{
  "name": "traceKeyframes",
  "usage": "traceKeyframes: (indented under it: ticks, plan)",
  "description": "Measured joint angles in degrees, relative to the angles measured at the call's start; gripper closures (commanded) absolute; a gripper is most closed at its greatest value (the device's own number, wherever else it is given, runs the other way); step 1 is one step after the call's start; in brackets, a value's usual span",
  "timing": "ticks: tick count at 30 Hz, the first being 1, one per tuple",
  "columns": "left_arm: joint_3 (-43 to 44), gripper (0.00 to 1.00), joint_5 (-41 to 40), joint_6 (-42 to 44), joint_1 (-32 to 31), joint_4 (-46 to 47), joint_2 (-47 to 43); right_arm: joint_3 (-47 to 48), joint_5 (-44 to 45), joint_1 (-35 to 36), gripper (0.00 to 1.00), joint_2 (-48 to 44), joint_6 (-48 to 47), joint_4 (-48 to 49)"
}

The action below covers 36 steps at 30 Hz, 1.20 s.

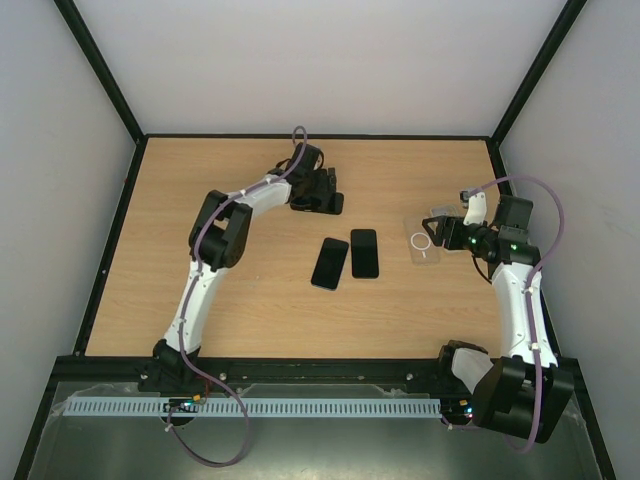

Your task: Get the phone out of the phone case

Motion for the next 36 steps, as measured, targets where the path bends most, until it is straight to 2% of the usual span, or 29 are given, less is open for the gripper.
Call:
traceKeyframes:
  ticks: [4, 6, 9, 13, 16, 18, 20, 24, 29, 36]
  plan:
    - [1.14, 0.09, 1.46, 0.68, 0.24, -1.62, 0.59, 0.0, 0.02, 0.0, 0.31, 0.04, -0.02, -0.02]
    - [-1.49, 0.09, 2.6, 1.29, 0.26, -0.57, -0.81, 0.0, 0.07, 0.0, 0.31, 0.07, -0.15, -0.02]
    - [-10.27, 0.1, 4.59, 2.21, 0.35, 1.09, -6.27, 0.0, 0.15, 0.0, 0.31, 0.07, -0.2, -0.02]
    - [-26.75, 0.09, 6.38, 2.69, 0.2, 2.71, -17.22, 0.0, 0.2, 0.0, 0.31, -0.09, -0.22, -0.02]
    - [-34.8, 0.07, 6.47, 2.97, -0.39, 2.45, -23.21, 0.0, 0.2, 0.0, 0.31, -0.26, -0.26, -0.02]
    - [-36.87, 0.06, 5.22, 3.04, -0.92, 1.57, -25.07, 0.0, 0.17, 0.0, 0.31, -0.31, -0.37, -0.02]
    - [-36.72, 0.0, 2.75, 3.06, -1.51, 0.68, -25.38, 0.0, 0.17, 0.0, 0.31, -0.31, -0.39, -0.02]
    - [-33.4, 0.0, -0.85, 4.9, -2.93, -2.64, -25.24, 0.0, 0.17, 0.0, 0.3, -0.33, -0.39, -0.02]
    - [-21.9, 0.0, -5.07, 11.32, -3.93, -6.4, -22.84, 0.0, 0.11, 0.0, 0.3, -0.33, -0.44, -0.02]
    - [-8.22, 0.0, -4.33, 20.63, -4.0, -11.91, -13.14, 0.0, 0.0, 0.0, 0.3, -0.31, -0.96, -0.04]
